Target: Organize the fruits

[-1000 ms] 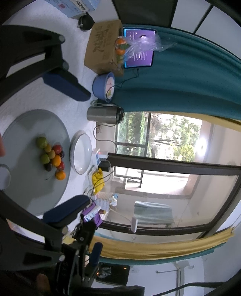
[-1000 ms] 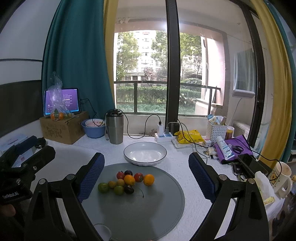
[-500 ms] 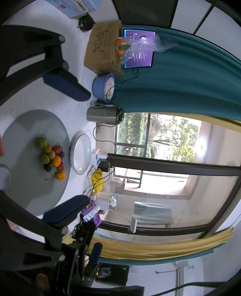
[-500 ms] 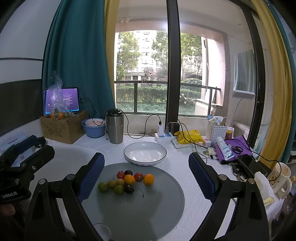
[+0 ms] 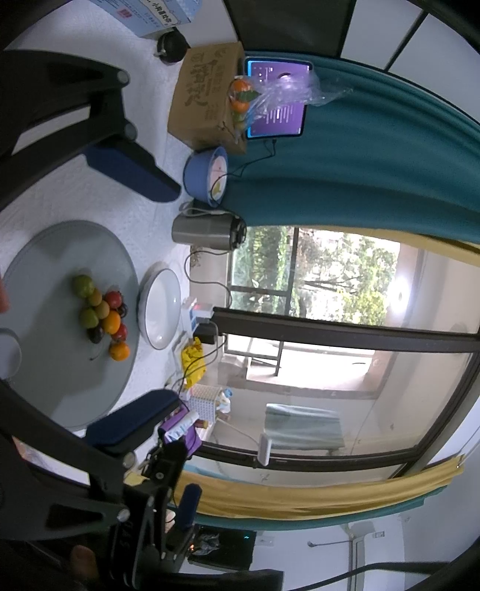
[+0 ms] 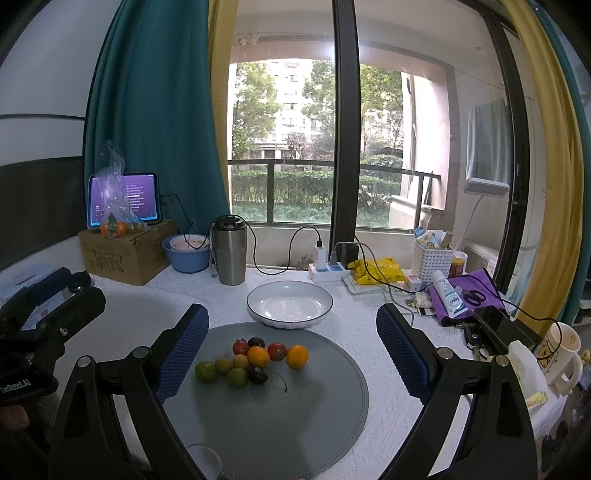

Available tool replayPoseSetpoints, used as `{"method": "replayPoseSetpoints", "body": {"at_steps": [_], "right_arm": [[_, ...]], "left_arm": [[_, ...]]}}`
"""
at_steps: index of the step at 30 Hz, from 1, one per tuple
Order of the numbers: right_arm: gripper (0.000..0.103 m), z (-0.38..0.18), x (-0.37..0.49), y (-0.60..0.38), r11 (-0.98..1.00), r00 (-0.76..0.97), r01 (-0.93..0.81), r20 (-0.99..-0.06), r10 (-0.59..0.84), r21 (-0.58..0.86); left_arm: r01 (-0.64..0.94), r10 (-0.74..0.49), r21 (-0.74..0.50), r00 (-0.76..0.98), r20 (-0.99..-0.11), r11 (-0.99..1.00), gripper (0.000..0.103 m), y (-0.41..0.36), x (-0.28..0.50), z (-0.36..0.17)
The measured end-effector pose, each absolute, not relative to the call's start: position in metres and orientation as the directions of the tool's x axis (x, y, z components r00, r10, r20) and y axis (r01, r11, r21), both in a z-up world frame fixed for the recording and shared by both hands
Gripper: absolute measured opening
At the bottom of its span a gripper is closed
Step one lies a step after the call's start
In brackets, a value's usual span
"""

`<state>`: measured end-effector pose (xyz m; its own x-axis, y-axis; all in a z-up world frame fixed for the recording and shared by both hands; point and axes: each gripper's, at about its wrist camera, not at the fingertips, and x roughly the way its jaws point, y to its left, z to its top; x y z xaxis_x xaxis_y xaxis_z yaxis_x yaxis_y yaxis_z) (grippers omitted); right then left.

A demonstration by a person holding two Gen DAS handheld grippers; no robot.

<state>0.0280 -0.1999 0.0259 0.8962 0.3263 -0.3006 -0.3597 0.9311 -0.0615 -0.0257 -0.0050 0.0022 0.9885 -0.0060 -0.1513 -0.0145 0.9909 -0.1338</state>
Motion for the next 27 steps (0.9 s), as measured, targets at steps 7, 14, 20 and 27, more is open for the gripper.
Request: {"method": "replayPoseSetpoints", "body": {"at_steps": [7, 14, 20, 27], "right_arm": [[0.094, 0.0253, 0.0275, -0.2004, 0.931, 0.896, -0.358, -0.305, 0.324, -0.063], [0.094, 0.0251, 0.0270, -0.2002, 0.932, 0.896, -0.358, -0.306, 0.323, -0.063], [0.094, 0.0252, 0.0275, -0.1998, 0.932, 0.895, -0.358, -0.307, 0.323, -0.062], [0.094, 0.0221, 0.0285, -0.2004, 0.931, 0.892, -0.359, -0.316, 0.324, -0.058]], "left_arm": [[-0.014, -0.006, -0.134, 0.988, -0.152, 0.991, 0.102, -0.0051, -0.0256, 0.0018], [-0.014, -0.006, -0.134, 0.989, -0.151, 0.991, 0.102, -0.0044, -0.0254, 0.0019], [-0.013, -0.008, -0.135, 0.988, -0.152, 0.991, 0.102, -0.0049, -0.0254, 0.0015], [-0.007, -0.017, -0.140, 0.986, -0.168, 0.990, 0.102, -0.0057, -0.0213, -0.0012]]}}
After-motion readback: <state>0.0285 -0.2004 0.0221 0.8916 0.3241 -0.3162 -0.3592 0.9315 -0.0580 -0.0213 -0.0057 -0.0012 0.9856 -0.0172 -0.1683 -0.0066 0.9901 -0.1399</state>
